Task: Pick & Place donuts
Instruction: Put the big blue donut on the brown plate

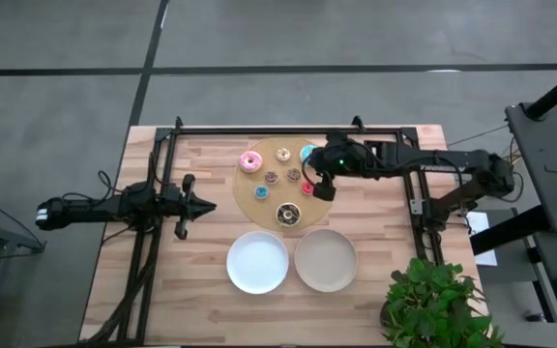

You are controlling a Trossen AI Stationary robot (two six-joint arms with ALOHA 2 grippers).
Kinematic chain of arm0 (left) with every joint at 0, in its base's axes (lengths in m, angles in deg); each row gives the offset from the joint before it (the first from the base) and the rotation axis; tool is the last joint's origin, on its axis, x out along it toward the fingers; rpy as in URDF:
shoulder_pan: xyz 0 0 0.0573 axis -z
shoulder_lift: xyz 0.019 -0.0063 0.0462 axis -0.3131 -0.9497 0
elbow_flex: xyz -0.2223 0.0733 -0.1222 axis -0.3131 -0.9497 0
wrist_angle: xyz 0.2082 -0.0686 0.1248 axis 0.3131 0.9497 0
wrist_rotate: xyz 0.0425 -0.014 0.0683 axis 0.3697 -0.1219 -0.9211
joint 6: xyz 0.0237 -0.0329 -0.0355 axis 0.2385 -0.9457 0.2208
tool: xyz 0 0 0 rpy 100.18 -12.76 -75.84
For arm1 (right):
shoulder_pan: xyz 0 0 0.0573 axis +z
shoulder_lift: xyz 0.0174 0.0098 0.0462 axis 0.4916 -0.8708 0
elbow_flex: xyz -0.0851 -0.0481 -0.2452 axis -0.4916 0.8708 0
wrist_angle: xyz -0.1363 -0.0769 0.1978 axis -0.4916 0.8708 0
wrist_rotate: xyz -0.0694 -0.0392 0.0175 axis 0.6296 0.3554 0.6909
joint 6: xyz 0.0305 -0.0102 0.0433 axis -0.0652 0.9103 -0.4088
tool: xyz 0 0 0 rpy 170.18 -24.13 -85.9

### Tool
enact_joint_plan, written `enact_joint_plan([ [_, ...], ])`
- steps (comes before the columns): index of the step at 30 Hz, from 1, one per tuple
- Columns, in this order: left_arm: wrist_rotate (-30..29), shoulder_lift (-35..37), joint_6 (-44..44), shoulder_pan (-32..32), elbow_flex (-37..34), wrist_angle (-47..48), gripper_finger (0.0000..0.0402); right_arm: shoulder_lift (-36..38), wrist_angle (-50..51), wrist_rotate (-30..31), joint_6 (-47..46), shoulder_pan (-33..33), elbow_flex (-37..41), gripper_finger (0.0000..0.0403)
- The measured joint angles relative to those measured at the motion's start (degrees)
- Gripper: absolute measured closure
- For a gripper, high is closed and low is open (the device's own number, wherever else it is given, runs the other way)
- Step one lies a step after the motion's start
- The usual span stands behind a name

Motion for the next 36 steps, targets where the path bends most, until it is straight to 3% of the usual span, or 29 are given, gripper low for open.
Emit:
enact_joint_plan([
  [7, 0.0, 0.0, 0.0, 0.0, 0.0, 0.0, 0.0402, 0.0, 1.2, -0.4, 1.4, -2.7, 0.0, 0.0394],
  [10, 0.0, 0.0, 0.0, 0.0, 0.0, 0.0, 0.0402, 0.0, 2.5, -3.4, 1.8, -4.2, -1.0, 0.0394],
  [21, 0.0, 0.0, 0.0, 0.0, 0.0, 0.2, 0.0402, -6.2, 6.3, -5.8, 9.0, -8.6, -9.7, 0.0394],
  [30, 0.0, 0.0, 0.0, 0.0, 0.0, 0.0, 0.0402, -13.4, 8.1, -5.5, 5.1, -9.3, -12.8, 0.0394],
  [36, 0.0, 0.0, 0.0, 0.0, 0.0, 0.0, 0.0402, -14.4, 9.3, -5.8, 4.3, -10.6, -13.1, 0.0394],
])
